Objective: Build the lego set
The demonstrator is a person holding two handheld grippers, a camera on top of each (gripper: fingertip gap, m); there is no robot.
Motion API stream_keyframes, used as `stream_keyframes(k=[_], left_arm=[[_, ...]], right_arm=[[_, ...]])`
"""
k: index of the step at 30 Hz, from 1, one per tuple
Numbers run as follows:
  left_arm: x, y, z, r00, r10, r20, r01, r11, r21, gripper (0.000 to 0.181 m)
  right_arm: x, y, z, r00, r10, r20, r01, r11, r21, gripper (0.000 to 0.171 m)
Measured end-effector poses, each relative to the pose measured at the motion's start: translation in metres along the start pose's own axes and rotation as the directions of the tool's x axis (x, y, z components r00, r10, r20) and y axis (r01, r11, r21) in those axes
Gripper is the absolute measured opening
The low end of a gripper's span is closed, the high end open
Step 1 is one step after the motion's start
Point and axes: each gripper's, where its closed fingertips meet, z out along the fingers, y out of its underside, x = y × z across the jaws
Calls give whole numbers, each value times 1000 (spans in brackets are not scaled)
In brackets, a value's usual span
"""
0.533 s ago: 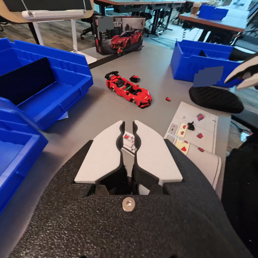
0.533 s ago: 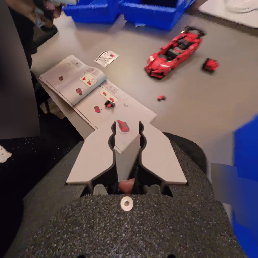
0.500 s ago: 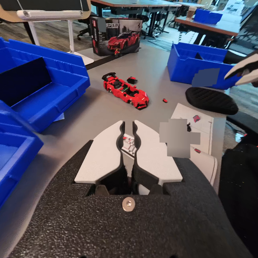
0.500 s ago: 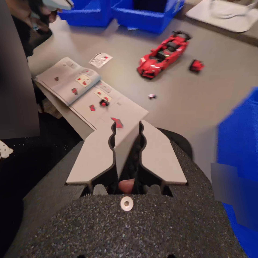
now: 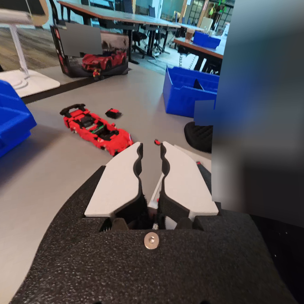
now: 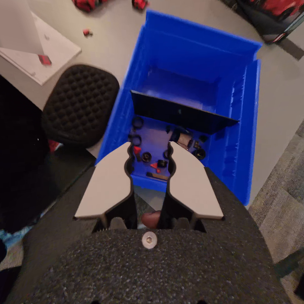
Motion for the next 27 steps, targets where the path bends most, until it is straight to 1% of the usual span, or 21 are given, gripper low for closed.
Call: stream_keyframes(k=[2,3,4,7,11,13,15,16,19,20,23,27], left_arm=[[-1,-16,7,1000,7,19,-8,999,54,20],[-1,-23,9,999,11,30,-14,997,77,20],[-2,-30,12,999,16,41,-20,995,95,20],[-3,-42,18,997,31,64,-38,992,120,20],[-12,-50,27,993,34,112,-49,990,134,19],[-17,-51,33,993,23,112,-38,991,129,18],[-22,-52,39,994,12,105,-24,993,115,18],[-26,-52,42,994,9,107,-21,994,109,19],[-36,-52,50,993,4,116,-13,996,84,19],[-39,-52,52,993,-1,116,-7,997,76,18],[-46,-52,61,994,-17,107,10,998,58,19],[-47,-51,71,995,-19,93,13,998,61,18]], right_arm=[[11,16,10,998,-37,59,42,995,-86,41],[12,26,15,992,-55,115,70,989,-133,37],[12,34,20,983,-63,174,93,981,-172,28],[4,54,36,939,-45,342,137,959,-249,9],[-10,80,56,891,-53,452,232,907,-352,2],[-13,84,66,885,-81,458,267,894,-359,3],[-19,80,73,876,-92,474,277,900,-338,9],[-22,75,75,870,-101,483,277,910,-309,11],[-35,49,78,843,-167,512,278,949,-149,19],[-38,47,81,836,-182,517,288,948,-132,20],[-35,60,93,857,-161,489,307,922,-235,24],[-33,70,102,880,-105,464,272,911,-310,24]])
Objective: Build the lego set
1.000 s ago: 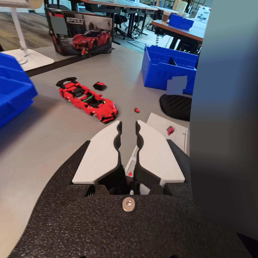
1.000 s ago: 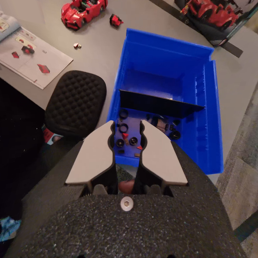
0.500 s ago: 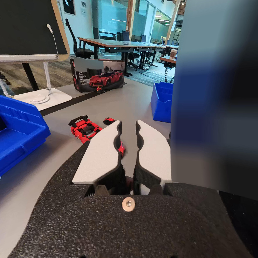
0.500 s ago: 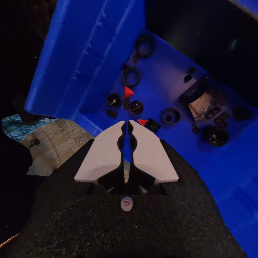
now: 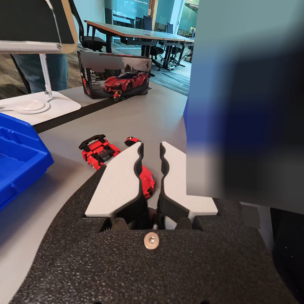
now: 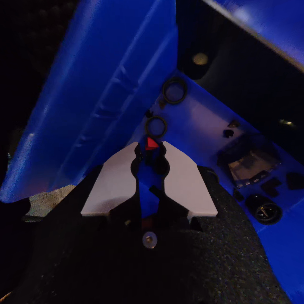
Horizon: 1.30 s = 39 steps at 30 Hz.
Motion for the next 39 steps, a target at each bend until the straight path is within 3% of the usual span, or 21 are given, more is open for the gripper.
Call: stream_keyframes(k=[2,9,13,16,18,20,22,27,31,34,39], left_arm=[[3,4,3,1000,-5,-15,4,1000,-11,19],[10,7,-6,999,43,-17,-44,998,-40,19],[20,5,-13,991,132,-19,-132,990,-40,23],[37,2,-16,968,249,-24,-249,969,-5,25],[54,1,-18,941,335,-45,-335,942,22,26],[74,0,-22,902,425,-77,-422,905,55,28],[94,-5,-28,866,490,-94,-479,869,123,27],[151,-14,-49,857,448,-254,-352,870,344,26],[179,-11,-71,855,404,-326,-242,866,437,24],[180,-3,-76,881,361,-306,-209,877,433,22],[170,13,-77,914,333,-231,-227,894,386,18]], right_arm=[[0,-1,1,1000,7,12,-7,1000,23,16],[1,-5,-12,999,12,-40,-9,997,77,14],[11,-37,-63,970,105,-220,-21,934,357,14],[-1,-80,-120,925,225,-306,40,744,667,13],[-22,-111,-158,906,298,-301,96,546,832,13],[-52,-141,-181,924,305,-233,123,339,933,13],[-82,-168,-188,947,275,-164,114,189,975,13],[-138,-244,-151,987,103,126,-122,-51,991,13],[-153,-292,-103,879,-85,469,-477,-133,869,13],[-154,-316,-68,776,-135,616,-630,-119,767,13],[-161,-342,-29,784,-60,618,-621,-50,782,12]])
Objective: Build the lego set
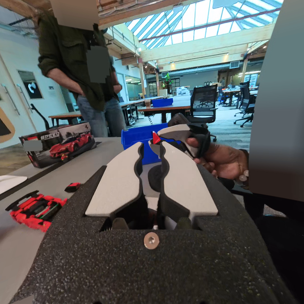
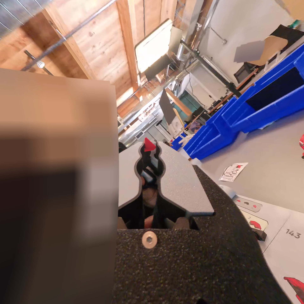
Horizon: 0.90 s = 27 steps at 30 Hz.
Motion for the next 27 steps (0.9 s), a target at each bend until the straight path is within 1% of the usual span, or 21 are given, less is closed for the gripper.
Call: stream_keyframes(k=[2,6,9,11,14,16,19,22,27], left_arm=[[0,7,0,999,31,33,-30,999,-31,15],[0,21,2,978,187,90,-176,977,-117,13],[-5,24,2,953,268,138,-248,957,-147,5],[-7,27,1,950,278,143,-255,953,-163,4],[-12,31,-1,943,288,166,-257,949,-183,12],[-12,33,-1,940,303,156,-271,942,-197,7],[-14,38,-3,935,318,157,-278,932,-231,5],[-14,41,-6,958,248,142,-212,950,-229,5],[-11,50,-15,992,73,99,-49,974,-223,4]], right_arm=[[3,8,5,1000,-5,-25,6,1000,1,12],[6,18,11,999,10,-37,-10,1000,-7,13],[10,20,12,999,6,-50,-7,1000,-10,13],[13,21,12,998,4,-64,-5,1000,-13,13],[20,24,11,996,-2,-87,1,1000,-18,13],[24,25,11,995,-1,-102,-1,1000,-13,13],[27,27,12,993,-17,-116,15,1000,-15,13],[30,32,12,988,-61,-138,55,997,-49,12],[33,45,10,971,-173,-168,143,974,-174,12]])
